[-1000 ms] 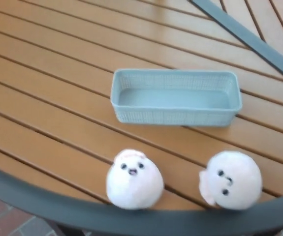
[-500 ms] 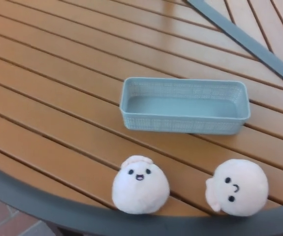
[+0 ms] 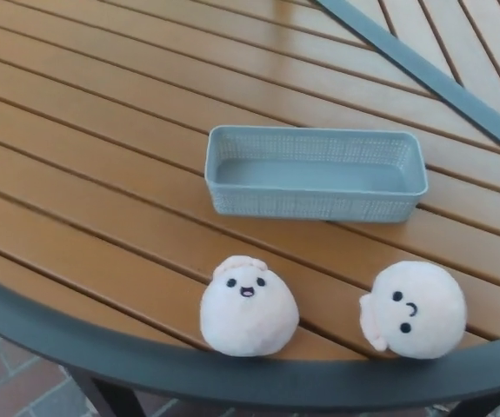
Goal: The robot walks towards a desk kept outside and uses its right hand to pick up two emotional support dumplings one after the other and puts it in a container kept in front of it on the desk
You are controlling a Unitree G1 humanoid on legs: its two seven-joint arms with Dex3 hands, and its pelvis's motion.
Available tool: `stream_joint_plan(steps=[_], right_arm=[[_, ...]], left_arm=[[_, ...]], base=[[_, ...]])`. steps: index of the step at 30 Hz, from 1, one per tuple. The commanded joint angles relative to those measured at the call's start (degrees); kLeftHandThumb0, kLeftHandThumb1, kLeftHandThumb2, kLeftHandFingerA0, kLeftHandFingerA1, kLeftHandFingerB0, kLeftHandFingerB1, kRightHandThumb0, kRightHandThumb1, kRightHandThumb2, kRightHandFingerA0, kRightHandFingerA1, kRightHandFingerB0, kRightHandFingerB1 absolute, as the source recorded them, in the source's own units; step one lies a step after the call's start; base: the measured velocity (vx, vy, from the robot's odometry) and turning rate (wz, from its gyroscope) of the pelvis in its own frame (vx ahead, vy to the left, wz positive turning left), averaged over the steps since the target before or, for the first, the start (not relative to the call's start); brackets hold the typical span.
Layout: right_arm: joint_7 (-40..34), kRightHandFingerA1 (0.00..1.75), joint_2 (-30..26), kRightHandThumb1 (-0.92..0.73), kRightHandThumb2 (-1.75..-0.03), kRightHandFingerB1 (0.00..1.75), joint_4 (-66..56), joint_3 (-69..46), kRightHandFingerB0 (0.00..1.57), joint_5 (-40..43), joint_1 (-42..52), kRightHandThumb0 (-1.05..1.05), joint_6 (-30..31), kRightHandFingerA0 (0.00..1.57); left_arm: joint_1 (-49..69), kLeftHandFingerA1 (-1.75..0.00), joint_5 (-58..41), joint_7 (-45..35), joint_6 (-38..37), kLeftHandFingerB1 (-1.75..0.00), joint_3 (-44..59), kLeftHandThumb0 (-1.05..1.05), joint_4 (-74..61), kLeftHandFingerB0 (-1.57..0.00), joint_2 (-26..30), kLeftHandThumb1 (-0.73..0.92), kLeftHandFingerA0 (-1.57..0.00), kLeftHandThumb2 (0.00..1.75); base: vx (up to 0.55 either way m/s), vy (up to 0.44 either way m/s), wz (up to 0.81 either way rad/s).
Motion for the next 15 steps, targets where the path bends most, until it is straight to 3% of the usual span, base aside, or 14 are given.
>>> stream_joint_plan(steps=[1,3,9,15], right_arm=[[1.23,1.23,0.35,0.16,-1.75,1.24,0.27,-2.63,0.88,3.39,0.11,-0.05,1.02,1.14],[1.29,1.24,0.37,0.17,-1.75,1.27,0.02,-2.94,0.86,3.34,0.41,-0.17,0.67,1.13],[0.96,1.19,0.56,0.18,-1.75,1.28,-0.14,-3.50,0.82,3.11,0.36,-0.08,0.16,1.15],[0.86,1.16,0.61,0.18,-1.75,1.26,0.00,-3.65,0.88,2.99,-0.61,-0.08,0.95,1.21]], left_arm=[[-0.56,-0.67,-1.22,-0.32,-1.95,-0.51,0.98,-0.38,-0.02,-0.82,1.46,0.53,-0.84,0.56],[-0.63,-0.66,-1.20,-0.75,-1.95,-0.52,1.04,-0.38,-0.26,-0.81,1.53,0.54,-0.83,0.56],[-0.77,-0.66,-0.62,-0.56,-2.20,-0.52,0.63,-0.37,-0.15,-0.84,1.41,0.54,-0.84,0.57],[-0.68,-0.66,-1.15,-0.29,-2.11,-0.53,1.16,-0.37,0.12,-0.84,1.37,0.53,-0.83,0.56]], base=[[-0.09,0.242,0.12],[-0.01,0.107,0.00],[0.04,0.015,0.10],[0.00,-0.014,0.00]])
